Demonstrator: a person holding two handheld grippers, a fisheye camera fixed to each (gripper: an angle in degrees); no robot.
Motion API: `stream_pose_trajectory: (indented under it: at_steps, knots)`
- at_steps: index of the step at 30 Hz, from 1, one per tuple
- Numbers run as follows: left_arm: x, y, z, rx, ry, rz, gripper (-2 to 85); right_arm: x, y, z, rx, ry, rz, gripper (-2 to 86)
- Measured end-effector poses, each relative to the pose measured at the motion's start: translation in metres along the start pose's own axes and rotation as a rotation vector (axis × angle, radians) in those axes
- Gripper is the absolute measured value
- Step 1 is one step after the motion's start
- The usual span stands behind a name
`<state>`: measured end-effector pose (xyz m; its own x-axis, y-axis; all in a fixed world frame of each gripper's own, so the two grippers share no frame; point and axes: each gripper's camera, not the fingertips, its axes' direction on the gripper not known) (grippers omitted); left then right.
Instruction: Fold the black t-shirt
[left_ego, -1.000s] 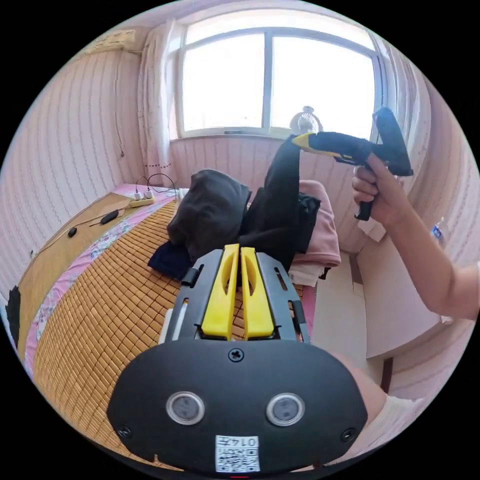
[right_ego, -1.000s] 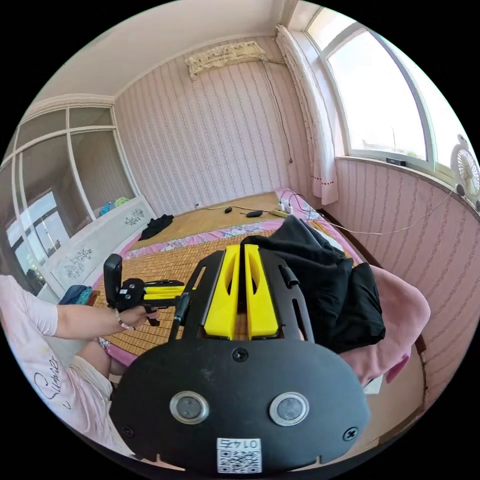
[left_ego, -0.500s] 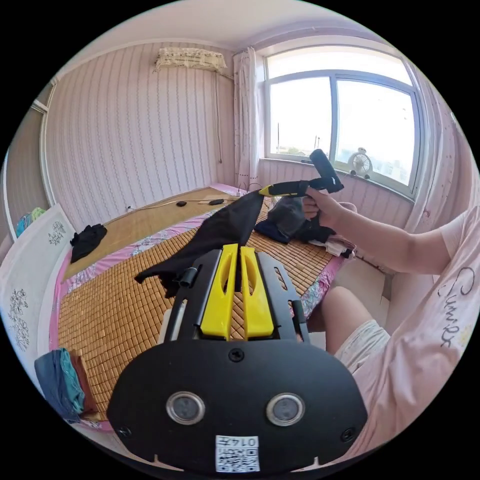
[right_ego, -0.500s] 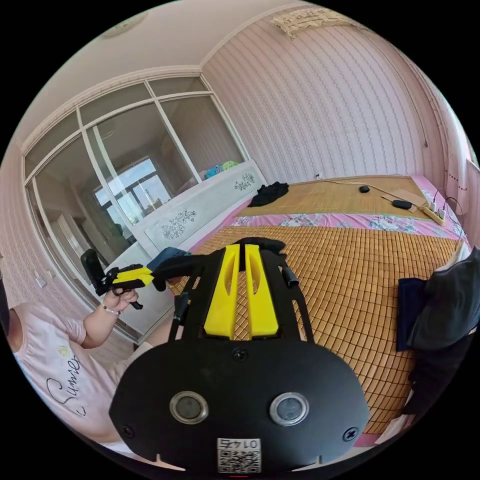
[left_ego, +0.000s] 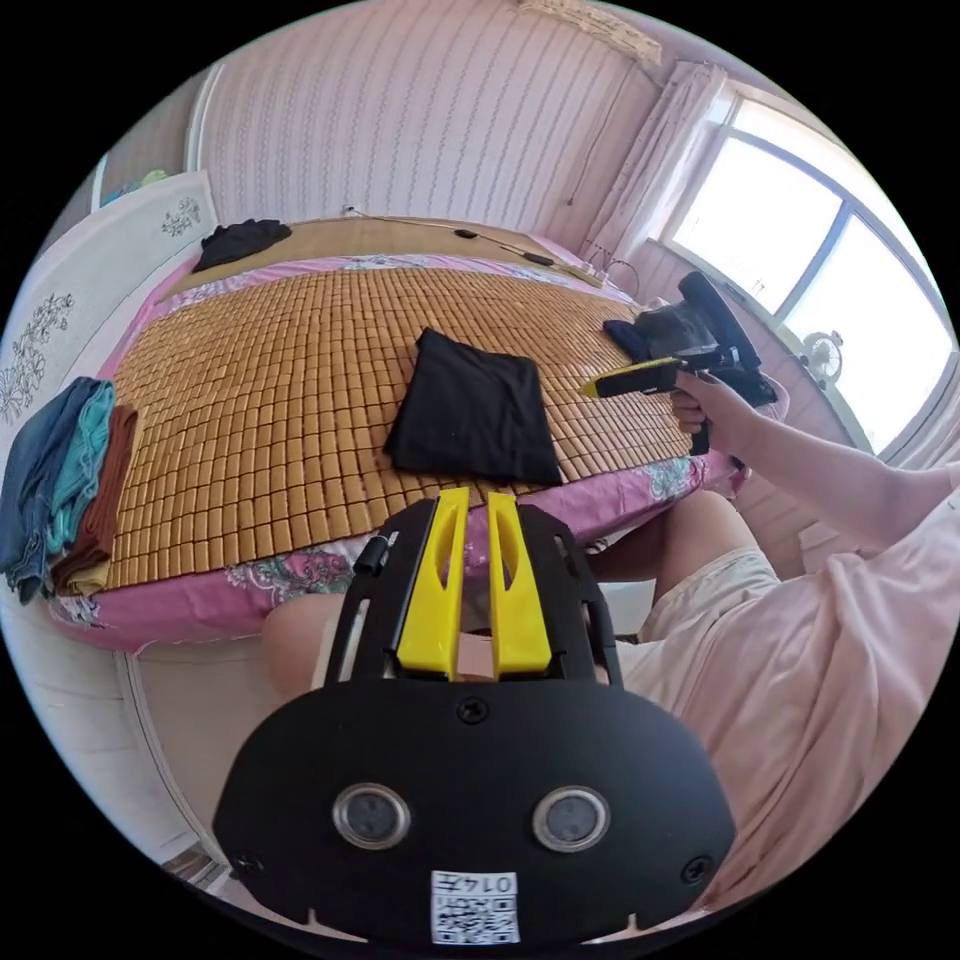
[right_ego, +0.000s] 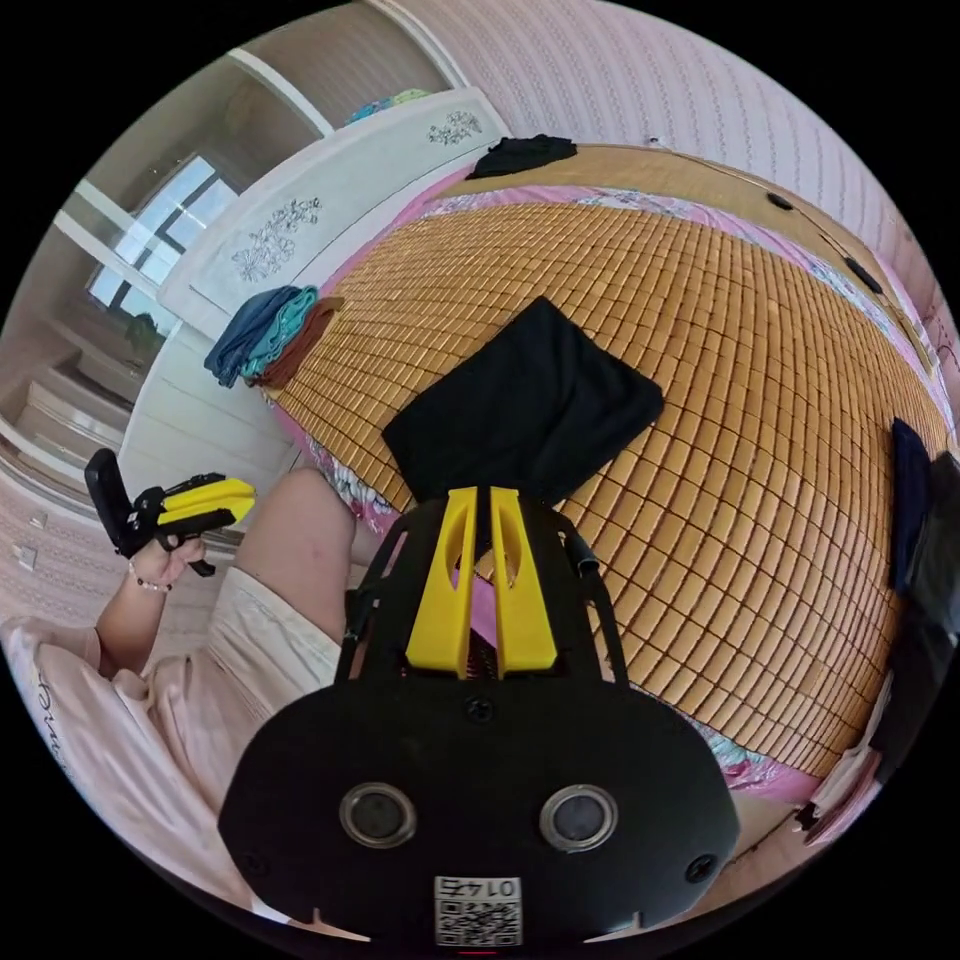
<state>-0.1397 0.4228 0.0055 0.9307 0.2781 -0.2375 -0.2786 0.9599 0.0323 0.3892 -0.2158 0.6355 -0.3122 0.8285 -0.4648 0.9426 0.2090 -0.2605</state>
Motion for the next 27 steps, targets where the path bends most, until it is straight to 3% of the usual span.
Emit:
stream_pose_trajectory:
  at_steps: [9, 18, 22, 27]
  knots:
    - [-0.063, -0.023, 0.044, -0.050, -0.083, -0.112, 4.1, -0.138, -0.138, 0.072, -0.197, 0.110, -0.345, 7.9]
    - [-0.095, -0.051, 0.092, -0.127, -0.076, -0.141, 4.3, -0.169, -0.209, 0.116, -0.325, 0.144, -0.262, 7.8]
    - [-0.103, -0.062, 0.108, -0.142, -0.064, -0.146, 4.3, -0.157, -0.214, 0.093, -0.256, 0.085, -0.183, 2.1]
    - [-0.101, -0.082, 0.129, -0.138, -0.077, -0.110, 5.3, -0.112, -0.168, -0.015, -0.015, -0.059, -0.047, 0.6]
